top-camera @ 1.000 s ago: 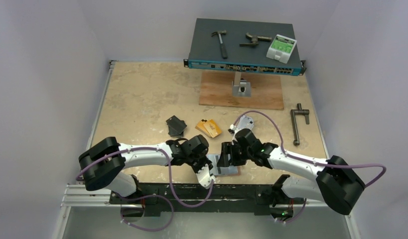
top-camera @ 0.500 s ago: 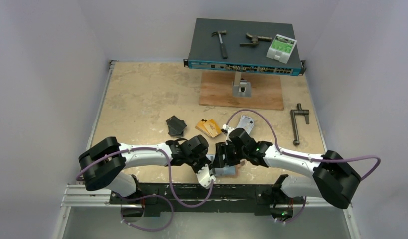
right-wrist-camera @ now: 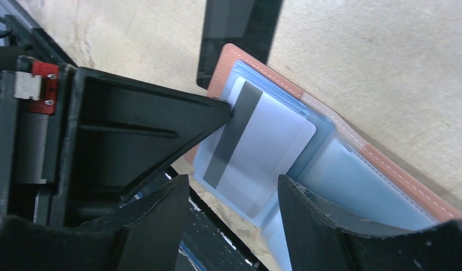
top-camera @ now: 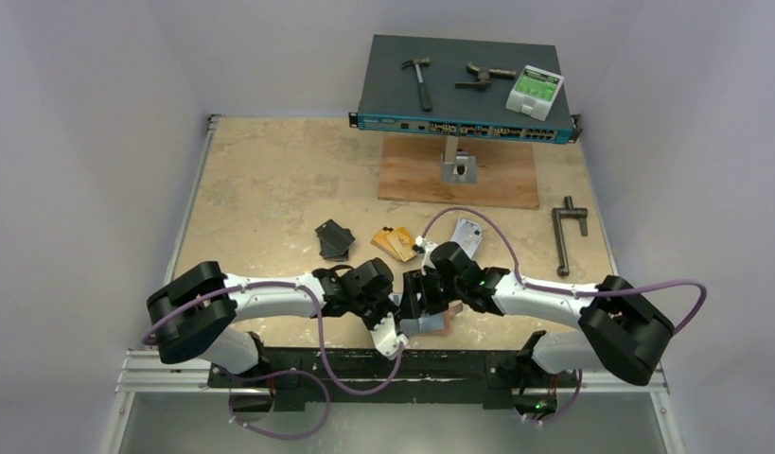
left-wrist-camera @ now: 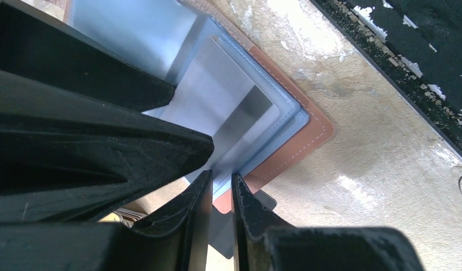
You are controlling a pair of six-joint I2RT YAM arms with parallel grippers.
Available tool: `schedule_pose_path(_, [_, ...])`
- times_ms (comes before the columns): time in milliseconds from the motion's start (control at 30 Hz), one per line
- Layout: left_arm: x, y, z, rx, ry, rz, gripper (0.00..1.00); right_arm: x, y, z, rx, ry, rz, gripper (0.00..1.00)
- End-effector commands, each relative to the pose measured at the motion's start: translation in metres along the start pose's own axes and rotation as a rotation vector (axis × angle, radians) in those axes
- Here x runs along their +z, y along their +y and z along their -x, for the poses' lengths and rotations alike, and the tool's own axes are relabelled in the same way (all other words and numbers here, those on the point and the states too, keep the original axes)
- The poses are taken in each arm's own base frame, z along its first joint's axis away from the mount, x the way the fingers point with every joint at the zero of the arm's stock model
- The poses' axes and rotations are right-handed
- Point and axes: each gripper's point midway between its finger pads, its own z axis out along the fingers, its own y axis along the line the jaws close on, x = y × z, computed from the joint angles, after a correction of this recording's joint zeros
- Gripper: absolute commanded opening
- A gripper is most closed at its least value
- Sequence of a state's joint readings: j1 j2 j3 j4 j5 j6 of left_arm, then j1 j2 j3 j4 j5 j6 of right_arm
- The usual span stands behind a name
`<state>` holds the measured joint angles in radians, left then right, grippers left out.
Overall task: Put the credit cards into the card holder
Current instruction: Insert the credit card into the card holder.
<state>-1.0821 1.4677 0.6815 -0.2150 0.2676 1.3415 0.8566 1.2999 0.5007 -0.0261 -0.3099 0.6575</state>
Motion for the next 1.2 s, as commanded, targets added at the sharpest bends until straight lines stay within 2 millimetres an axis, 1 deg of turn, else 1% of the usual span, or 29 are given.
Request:
schedule_pose_path(0, [-0.003, 0.011, 0.010, -0.002, -0.044, 0.060, 0.17, 0.003, 0.028, 0.019, -0.061, -0.054, 0.125, 0.58])
schedule_pose_path(233, [-0.003, 0.010, 0.011, -0.006, -0.051, 0.068, 0.17, 0.005, 0.028, 0.019, -0.048, -0.046, 0.155, 0.57])
schedule_pose_path(333, [-0.004, 0.011, 0.013, -0.005, -0.057, 0.074, 0.17, 0.002, 0.029, 0.024, -0.049, -0.062, 0.172, 0.57])
schedule_pose_path(433, [-0.006, 0.012, 0.011, -0.008, -0.044, 0.077, 0.19, -0.006, 0.029, 0.034, -0.038, -0.095, 0.184, 0.57])
schedule_pose_path(533, [-0.013, 0.017, 0.005, -0.022, -0.012, 0.089, 0.25, -0.024, 0.018, 0.047, -0.001, -0.151, 0.145, 0.59])
schedule_pose_path(600, [-0.021, 0.019, -0.001, -0.045, 0.009, 0.086, 0.28, -0.038, 0.010, 0.055, 0.035, -0.203, 0.108, 0.62])
schedule_pose_path(633, [-0.025, 0.020, -0.004, -0.062, 0.018, 0.085, 0.29, -0.043, 0.003, 0.054, 0.063, -0.208, 0.070, 0.64])
schedule_pose_path(700, [-0.035, 0.022, -0.011, -0.099, 0.044, 0.080, 0.32, -0.054, 0.000, 0.058, 0.076, -0.230, 0.026, 0.65])
schedule_pose_path(767, [-0.050, 0.025, -0.018, -0.157, 0.064, 0.081, 0.33, -0.064, -0.007, 0.063, 0.078, -0.247, -0.046, 0.67])
schedule_pose_path(800, [-0.057, 0.025, -0.021, -0.186, 0.076, 0.075, 0.33, -0.070, -0.019, 0.065, 0.099, -0.263, -0.128, 0.67])
schedule_pose_path(900, [-0.076, 0.019, -0.031, -0.302, 0.113, 0.050, 0.34, -0.084, -0.047, 0.057, 0.198, -0.259, -0.316, 0.69])
schedule_pose_path(967, [-0.086, 0.010, -0.035, -0.408, 0.139, 0.015, 0.34, -0.089, -0.056, 0.047, 0.241, -0.254, -0.364, 0.70])
schedule_pose_path(1067, [-0.101, -0.005, -0.037, -0.543, 0.190, -0.046, 0.34, -0.086, -0.052, 0.033, 0.302, -0.243, -0.310, 0.72])
schedule_pose_path(1100, [-0.106, -0.007, -0.039, -0.590, 0.217, -0.056, 0.34, -0.088, -0.052, 0.030, 0.305, -0.245, -0.306, 0.72])
schedule_pose_path(1167, [-0.117, -0.009, -0.036, -0.711, 0.221, -0.071, 0.34, -0.096, -0.048, 0.027, 0.300, -0.252, -0.287, 0.73])
